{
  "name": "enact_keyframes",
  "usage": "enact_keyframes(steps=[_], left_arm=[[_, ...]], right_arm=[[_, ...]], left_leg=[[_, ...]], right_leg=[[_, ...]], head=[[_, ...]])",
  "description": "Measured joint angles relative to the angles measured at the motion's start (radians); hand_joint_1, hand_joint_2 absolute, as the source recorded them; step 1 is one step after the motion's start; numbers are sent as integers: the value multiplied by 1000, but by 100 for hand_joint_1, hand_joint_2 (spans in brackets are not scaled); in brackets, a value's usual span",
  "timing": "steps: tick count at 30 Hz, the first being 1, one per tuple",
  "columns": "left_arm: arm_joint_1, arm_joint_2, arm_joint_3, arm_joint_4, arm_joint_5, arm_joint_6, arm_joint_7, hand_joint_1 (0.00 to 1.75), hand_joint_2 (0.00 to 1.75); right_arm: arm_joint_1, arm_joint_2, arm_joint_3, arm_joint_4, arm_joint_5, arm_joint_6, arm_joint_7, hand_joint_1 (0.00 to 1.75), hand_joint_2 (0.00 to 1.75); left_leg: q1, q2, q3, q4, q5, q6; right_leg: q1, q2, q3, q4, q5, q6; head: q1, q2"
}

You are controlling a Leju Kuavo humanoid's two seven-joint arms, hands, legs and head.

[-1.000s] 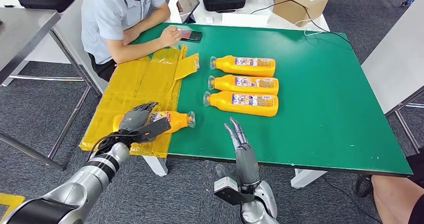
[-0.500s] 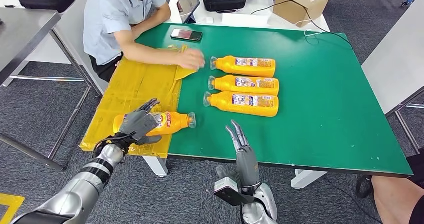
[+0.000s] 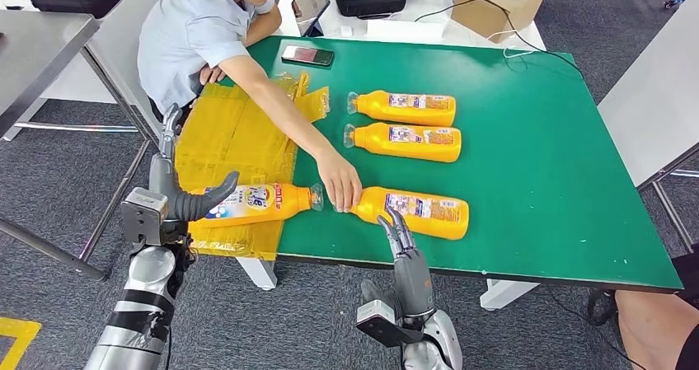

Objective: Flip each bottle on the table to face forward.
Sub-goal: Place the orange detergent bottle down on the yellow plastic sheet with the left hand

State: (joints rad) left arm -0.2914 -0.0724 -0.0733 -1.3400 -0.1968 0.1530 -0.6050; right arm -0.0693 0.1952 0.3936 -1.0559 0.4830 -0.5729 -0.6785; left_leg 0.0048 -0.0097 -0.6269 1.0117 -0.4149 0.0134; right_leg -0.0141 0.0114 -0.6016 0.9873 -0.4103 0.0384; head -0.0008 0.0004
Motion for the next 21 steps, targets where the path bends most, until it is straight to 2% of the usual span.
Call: enact_keyframes(steps=[4, 6, 9, 16, 19, 21], left_arm=[[30, -12, -3, -84, 10, 7, -14, 0, 175], [43, -17, -9, -114, 20, 7, -21, 0, 175], [66, -23, -22, -145, 31, 8, -21, 0, 175], [87, -29, -29, -160, 30, 14, -23, 0, 175], [142, -39, -45, -189, 26, 24, -29, 0, 175], [174, -45, -55, -211, 22, 28, -30, 0, 175]], right_arm=[[-3, -10, -2, 0, 85, -44, 24, 0, 175], [-16, -26, -2, 2, 181, -77, 73, 0, 175], [-51, -64, -9, 8, 329, -95, 191, 0, 175], [-77, -89, -22, 12, 399, -93, 259, 0, 175], [-142, -146, -71, 21, 488, -57, 345, 0, 175], [-196, -186, -101, 45, 557, 0, 423, 0, 175]], left_leg=[[0, 0, 0, 0, 0, 0], [0, 0, 0, 0, 0, 0], [-1, 0, 0, 0, 0, 0], [-1, 0, 0, 0, 0, 1], [-2, 0, 0, 0, 0, 1], [-2, 0, -1, 0, 0, 1]], right_leg=[[0, 0, 0, 0, 0, 0], [0, 0, 0, 0, 0, 0], [-1, 0, 0, 0, 0, 0], [-2, 0, 0, 0, 0, 1], [-2, 0, 0, 0, 1, 1], [-2, 0, 0, 0, 1, 1]], head=[[0, 0], [0, 0], [0, 0], [0, 0], [0, 0], [0, 0]])
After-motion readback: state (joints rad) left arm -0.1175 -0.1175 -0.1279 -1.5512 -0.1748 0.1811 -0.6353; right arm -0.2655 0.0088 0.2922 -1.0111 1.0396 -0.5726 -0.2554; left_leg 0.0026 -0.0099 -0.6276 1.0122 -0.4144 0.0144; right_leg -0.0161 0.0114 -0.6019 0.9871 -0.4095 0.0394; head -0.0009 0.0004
